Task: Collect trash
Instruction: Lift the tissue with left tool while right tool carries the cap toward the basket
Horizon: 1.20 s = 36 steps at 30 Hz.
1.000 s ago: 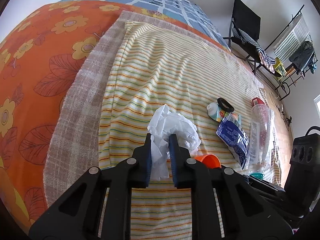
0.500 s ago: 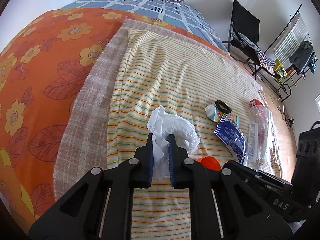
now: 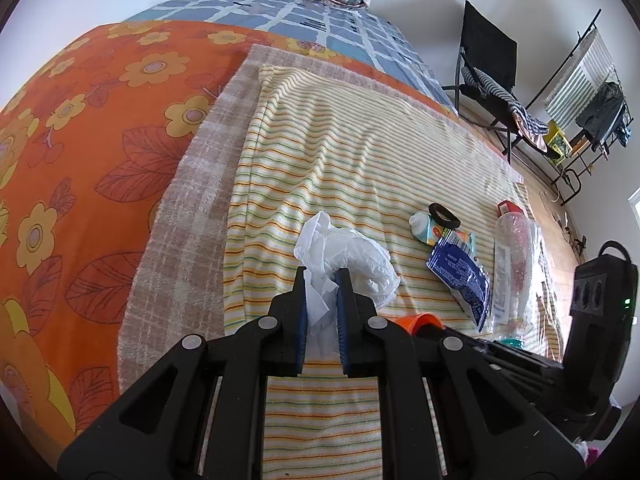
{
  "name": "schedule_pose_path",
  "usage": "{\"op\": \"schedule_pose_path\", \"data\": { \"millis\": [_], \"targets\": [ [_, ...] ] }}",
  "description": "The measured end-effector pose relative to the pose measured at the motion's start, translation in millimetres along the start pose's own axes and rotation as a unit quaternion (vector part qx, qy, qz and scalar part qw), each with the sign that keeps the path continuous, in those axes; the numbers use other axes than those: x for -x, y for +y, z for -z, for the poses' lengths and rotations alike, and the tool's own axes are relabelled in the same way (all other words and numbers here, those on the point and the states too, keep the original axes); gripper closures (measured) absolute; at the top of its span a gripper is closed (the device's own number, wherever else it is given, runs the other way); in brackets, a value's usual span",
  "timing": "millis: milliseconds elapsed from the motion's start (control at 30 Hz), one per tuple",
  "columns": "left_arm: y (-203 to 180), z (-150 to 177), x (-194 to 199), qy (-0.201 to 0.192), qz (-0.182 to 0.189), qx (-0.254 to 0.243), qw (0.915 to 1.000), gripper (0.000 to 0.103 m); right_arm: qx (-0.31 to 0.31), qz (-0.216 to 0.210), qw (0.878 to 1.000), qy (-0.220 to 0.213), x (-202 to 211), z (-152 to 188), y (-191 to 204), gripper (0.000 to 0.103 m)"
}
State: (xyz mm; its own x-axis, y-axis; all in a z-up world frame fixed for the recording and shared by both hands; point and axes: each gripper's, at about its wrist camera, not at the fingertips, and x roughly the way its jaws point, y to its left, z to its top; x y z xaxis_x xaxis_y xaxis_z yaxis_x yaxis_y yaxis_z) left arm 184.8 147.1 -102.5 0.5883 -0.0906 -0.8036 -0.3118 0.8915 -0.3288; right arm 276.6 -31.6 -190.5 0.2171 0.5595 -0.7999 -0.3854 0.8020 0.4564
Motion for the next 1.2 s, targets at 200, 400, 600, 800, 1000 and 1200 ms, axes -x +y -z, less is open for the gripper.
{"op": "schedule_pose_path", "data": {
  "millis": [200, 400, 600, 800, 1000, 1200],
  "targets": [
    [-2.5, 6.5, 13.4, -0.005, 0.004, -0.007, 1.0, 0.093, 0.018, 0.0, 1.0, -0.016, 25.6, 6.4, 3.0, 0.099],
    [-12.5, 20.3, 37.0, -0.014, 0.011, -0.031, 0.9994, 0.093, 0.039, 0.003, 0.999, -0.028, 58.4, 24.6, 4.7, 0.099],
    [-28.3, 44.7, 65.3, -0.016, 0.026, -0.064, 0.9975, 0.093, 0.061, 0.012, 0.997, -0.039, 93.9, 53.1, 0.5, 0.099],
    [-47.4, 75.0, 88.6, -0.016, 0.034, -0.101, 0.9942, 0.093, 0.077, 0.024, 0.996, -0.047, 123.2, 81.9, -5.9, 0.099],
    [-64.3, 105.6, 100.3, -0.007, 0.043, -0.139, 0.9893, 0.093, 0.103, 0.045, 0.992, -0.052, 143.7, 114.5, -7.7, 0.099],
    [-77.7, 136.9, 96.7, 0.019, 0.05, -0.166, 0.9846, 0.093, 0.126, 0.06, 0.989, -0.055, 155.7, 146.1, -6.4, 0.099]
  ]
}}
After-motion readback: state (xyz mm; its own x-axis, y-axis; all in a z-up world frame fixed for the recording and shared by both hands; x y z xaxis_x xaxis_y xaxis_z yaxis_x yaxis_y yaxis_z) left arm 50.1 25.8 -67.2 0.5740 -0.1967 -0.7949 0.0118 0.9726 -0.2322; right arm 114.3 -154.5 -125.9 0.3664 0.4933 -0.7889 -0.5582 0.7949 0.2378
